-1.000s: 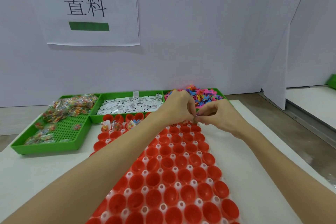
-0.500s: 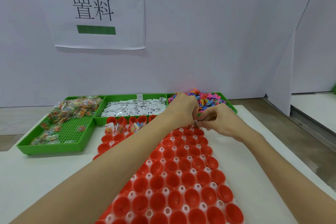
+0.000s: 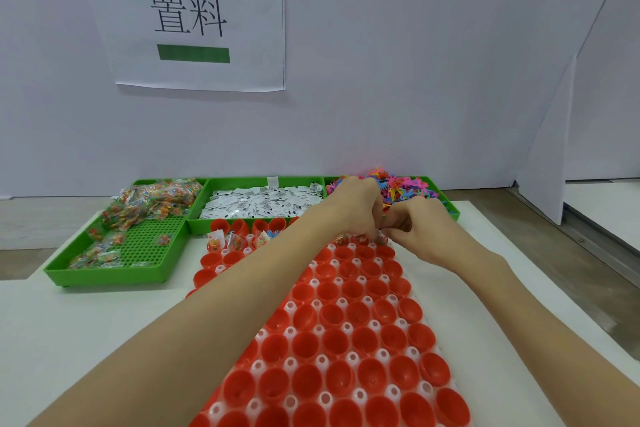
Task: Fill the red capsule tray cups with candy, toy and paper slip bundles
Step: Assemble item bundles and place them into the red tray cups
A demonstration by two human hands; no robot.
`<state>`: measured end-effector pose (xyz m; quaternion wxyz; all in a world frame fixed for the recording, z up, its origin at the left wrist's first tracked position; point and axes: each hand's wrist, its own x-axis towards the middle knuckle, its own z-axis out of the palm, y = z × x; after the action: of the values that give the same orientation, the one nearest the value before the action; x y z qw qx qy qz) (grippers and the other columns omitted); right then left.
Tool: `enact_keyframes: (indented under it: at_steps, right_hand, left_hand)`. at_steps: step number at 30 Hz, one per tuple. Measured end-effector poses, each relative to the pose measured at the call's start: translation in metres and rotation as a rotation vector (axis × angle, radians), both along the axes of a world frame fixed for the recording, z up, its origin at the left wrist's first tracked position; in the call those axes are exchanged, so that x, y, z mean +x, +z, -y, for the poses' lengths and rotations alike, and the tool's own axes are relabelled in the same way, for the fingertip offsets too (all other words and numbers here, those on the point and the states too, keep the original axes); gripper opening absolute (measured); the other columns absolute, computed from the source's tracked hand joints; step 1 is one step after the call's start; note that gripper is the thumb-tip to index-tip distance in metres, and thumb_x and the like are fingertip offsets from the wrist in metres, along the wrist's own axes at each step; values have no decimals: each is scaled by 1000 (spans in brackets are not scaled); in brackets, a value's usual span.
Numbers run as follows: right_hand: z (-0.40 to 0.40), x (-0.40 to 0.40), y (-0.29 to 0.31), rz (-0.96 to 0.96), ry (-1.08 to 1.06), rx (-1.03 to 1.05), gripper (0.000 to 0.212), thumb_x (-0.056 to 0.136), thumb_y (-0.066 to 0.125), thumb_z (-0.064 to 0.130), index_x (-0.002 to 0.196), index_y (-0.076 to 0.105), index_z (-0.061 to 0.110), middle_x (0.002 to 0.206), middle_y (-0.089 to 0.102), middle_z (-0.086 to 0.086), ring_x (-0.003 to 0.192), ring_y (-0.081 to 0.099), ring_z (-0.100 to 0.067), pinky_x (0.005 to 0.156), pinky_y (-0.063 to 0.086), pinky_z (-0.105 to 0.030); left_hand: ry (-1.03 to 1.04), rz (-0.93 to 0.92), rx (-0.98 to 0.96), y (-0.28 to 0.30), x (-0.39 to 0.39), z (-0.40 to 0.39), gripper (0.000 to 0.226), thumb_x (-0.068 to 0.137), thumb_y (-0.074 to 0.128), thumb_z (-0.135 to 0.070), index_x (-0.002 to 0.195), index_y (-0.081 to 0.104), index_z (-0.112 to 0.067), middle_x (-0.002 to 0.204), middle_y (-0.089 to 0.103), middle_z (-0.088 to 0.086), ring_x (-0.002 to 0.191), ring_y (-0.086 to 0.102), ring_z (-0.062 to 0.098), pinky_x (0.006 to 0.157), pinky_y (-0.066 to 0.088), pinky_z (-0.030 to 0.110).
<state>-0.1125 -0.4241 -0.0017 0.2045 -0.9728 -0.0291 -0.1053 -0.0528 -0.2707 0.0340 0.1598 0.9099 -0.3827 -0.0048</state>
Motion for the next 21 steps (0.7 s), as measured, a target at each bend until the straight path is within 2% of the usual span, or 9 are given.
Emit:
enact_keyframes:
  at_steps: [5, 10, 15, 19, 21]
  right_hand:
    - [1, 0, 0, -13, -4, 19, 8, 89, 75, 14, 90, 79, 21, 78, 71, 11, 69, 63, 4, 57, 45, -5]
    - [2, 0, 2, -25, 26, 19, 11, 91, 71, 10, 90, 79, 18, 80, 72, 11, 69, 60, 7, 62, 45, -5]
    - [4, 0, 3, -51, 59, 43, 14, 95, 68, 9, 97, 80, 17, 87, 73, 12, 67, 59, 15, 64, 43, -2]
    - [7, 1, 3, -66, 33, 47, 17, 97, 66, 12, 100, 80, 21, 89, 73, 13, 67, 59, 11, 61, 43, -3]
    - [6, 1, 2, -62, 14, 66, 16, 97, 66, 14, 99, 79, 23, 88, 75, 12, 67, 61, 9, 59, 42, -3]
  left_hand:
    - [-30, -44, 51, 10, 1, -4, 19, 77, 85, -16, 96, 83, -13, 92, 79, 3, 90, 71, 20, 88, 57, 35]
    - [-42, 24, 36, 7, -2, 1, 22, 75, 89, -26, 89, 82, -10, 84, 76, 2, 80, 66, 19, 82, 56, 34]
    - [-29, 123, 24, -5, -1, 7, 6, 78, 83, -11, 80, 78, -11, 73, 67, 4, 71, 57, 21, 78, 57, 40]
    - [-45, 163, 20, -9, 0, 6, 5, 77, 83, -15, 80, 79, -13, 78, 72, 4, 70, 53, 19, 80, 56, 39]
    - [-57, 197, 45, -9, -1, 6, 6, 78, 82, -15, 78, 76, -13, 74, 64, 2, 71, 50, 19, 79, 55, 40]
